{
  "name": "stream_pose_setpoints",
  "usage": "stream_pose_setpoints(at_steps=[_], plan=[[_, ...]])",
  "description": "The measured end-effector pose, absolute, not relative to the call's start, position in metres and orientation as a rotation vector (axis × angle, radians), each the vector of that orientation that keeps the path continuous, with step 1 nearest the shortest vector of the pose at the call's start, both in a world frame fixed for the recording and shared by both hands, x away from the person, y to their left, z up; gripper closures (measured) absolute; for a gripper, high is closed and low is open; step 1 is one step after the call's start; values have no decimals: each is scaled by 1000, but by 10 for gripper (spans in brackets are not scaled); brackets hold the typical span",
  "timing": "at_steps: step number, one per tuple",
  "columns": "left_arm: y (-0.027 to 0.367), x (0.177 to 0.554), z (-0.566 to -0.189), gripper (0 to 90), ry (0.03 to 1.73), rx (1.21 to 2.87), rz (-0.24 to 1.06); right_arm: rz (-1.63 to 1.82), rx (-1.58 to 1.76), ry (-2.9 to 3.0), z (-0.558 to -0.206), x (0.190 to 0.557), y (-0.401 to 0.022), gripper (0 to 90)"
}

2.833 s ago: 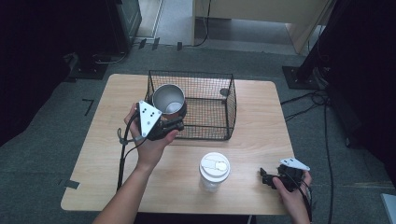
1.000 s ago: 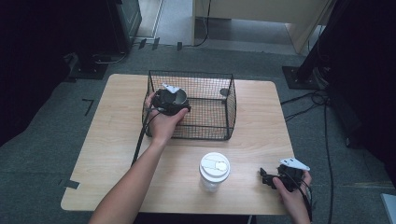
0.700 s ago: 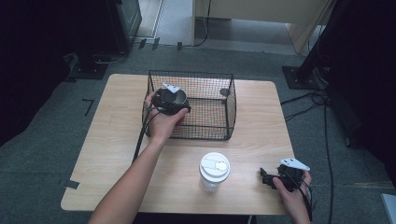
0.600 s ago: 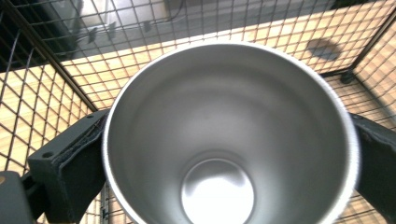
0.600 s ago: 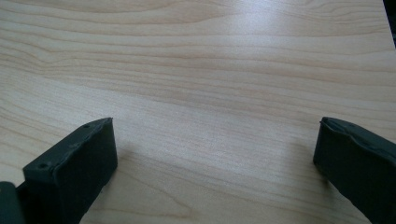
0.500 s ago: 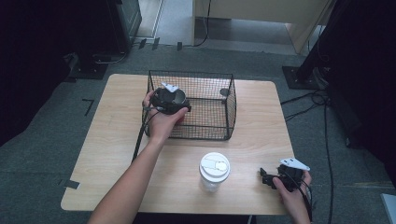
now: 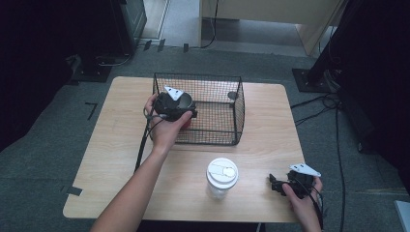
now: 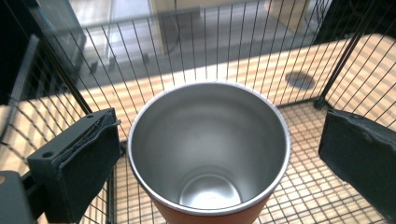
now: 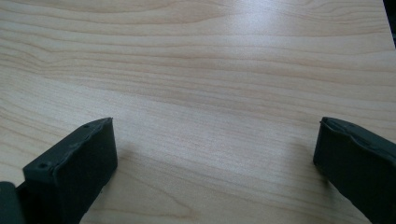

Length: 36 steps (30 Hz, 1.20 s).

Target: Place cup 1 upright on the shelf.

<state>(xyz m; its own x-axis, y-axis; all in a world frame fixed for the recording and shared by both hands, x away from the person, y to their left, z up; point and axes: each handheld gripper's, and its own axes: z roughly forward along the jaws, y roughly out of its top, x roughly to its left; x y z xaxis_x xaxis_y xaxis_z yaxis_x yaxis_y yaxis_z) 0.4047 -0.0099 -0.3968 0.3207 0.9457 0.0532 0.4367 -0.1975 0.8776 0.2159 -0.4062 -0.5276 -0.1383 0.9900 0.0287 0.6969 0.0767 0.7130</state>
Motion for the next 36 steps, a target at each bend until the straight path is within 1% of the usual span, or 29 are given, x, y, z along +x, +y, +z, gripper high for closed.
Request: stream_pose_setpoints(at_steps=[14,17,26,31,36], plan=[[13,365,-376,0,1064,1629,841,821,1665,1890,-528,216,-406,0],[18,354,-375,0,1036,1608,874,821,1665,1889,-528,216,-406,0],[38,329,-378,0,1018,1574,879,821,1664,1889,-528,216,-406,0],[46,314,-384,0,1012,1579,918,821,1664,1889,-528,216,-406,0],[57,303,-390,0,1013,1581,924,821,1665,1890,-528,216,-406,0]])
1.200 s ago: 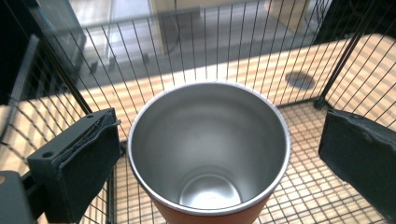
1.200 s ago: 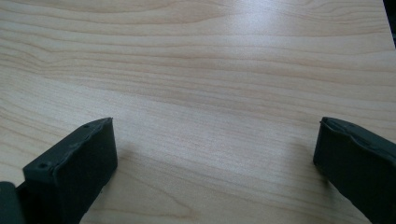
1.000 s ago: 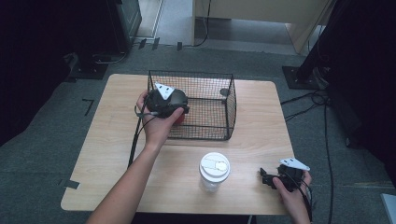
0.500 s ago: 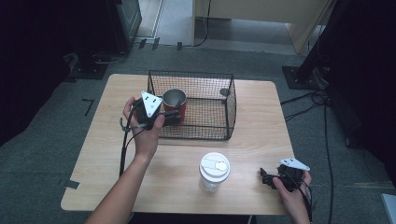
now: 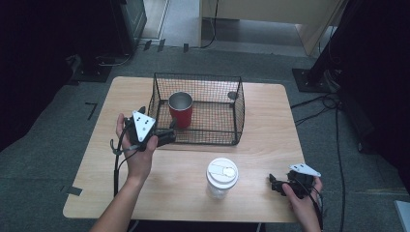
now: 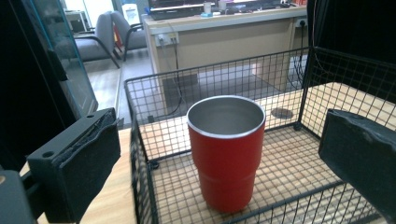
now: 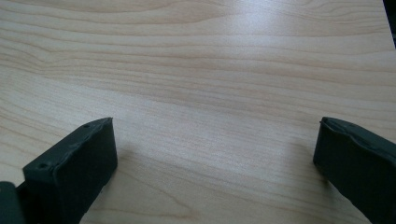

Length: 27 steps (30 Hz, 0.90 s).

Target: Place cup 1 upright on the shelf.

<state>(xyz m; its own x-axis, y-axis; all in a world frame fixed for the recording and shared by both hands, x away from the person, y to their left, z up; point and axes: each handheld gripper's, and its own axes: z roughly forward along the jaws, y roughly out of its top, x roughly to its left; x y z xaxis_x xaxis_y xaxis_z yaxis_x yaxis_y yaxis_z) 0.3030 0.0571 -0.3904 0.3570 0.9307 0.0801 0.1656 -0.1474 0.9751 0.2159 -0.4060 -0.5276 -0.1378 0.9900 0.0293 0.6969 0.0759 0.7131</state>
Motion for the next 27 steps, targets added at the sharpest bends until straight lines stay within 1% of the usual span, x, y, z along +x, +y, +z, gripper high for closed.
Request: stream_pose_setpoints(at_steps=[11,22,27], plan=[[84,283,-412,0,1050,1580,931,820,1665,1890,-528,216,-406,0],[113,268,-439,0,1098,1636,881,819,1664,1889,-528,216,-406,0],[123,260,-450,0,1129,1632,858,818,1664,1890,-528,216,-406,0]])
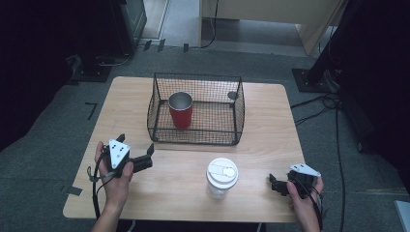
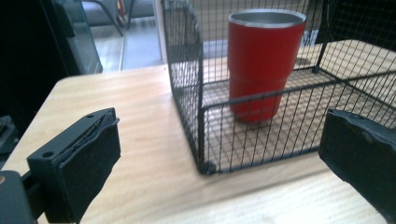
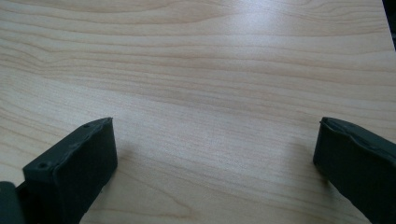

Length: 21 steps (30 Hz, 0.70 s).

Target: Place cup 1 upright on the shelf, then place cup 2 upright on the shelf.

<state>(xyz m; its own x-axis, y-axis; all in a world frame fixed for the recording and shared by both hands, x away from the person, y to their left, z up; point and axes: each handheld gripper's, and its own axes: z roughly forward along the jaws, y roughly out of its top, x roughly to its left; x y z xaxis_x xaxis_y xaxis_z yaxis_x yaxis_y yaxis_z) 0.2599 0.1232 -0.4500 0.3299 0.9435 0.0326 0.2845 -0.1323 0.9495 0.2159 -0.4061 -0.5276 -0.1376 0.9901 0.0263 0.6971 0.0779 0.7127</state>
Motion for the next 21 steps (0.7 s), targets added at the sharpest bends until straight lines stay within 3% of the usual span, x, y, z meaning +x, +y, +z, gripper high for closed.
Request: stream_pose_setpoints(at_steps=[21], plan=[[184,245,-500,0,1334,1752,783,792,1715,1828,-528,210,-403,0]])
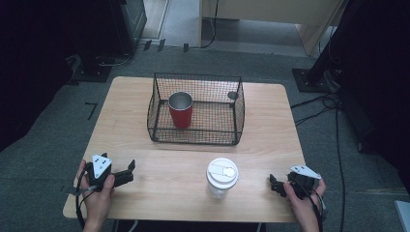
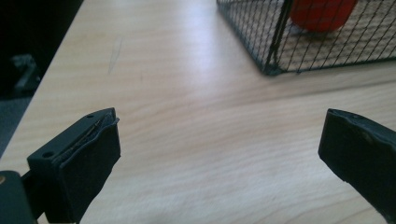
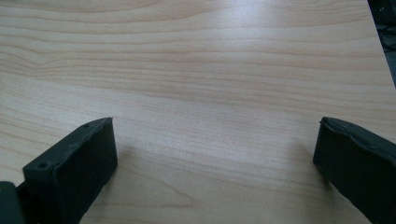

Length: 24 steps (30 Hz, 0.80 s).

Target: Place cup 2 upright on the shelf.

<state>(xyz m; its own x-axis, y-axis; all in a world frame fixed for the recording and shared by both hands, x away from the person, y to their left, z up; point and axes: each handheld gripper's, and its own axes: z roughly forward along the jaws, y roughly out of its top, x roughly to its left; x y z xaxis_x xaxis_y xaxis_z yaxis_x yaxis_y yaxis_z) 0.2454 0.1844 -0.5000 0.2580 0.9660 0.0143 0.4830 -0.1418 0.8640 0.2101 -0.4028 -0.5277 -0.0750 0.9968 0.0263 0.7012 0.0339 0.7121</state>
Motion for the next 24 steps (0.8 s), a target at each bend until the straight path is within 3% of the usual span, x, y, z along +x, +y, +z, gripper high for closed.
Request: stream_pose_setpoints(at_steps=[24], plan=[[194,260,-520,0,1485,1981,605,872,1598,1857,-493,195,-382,0]])
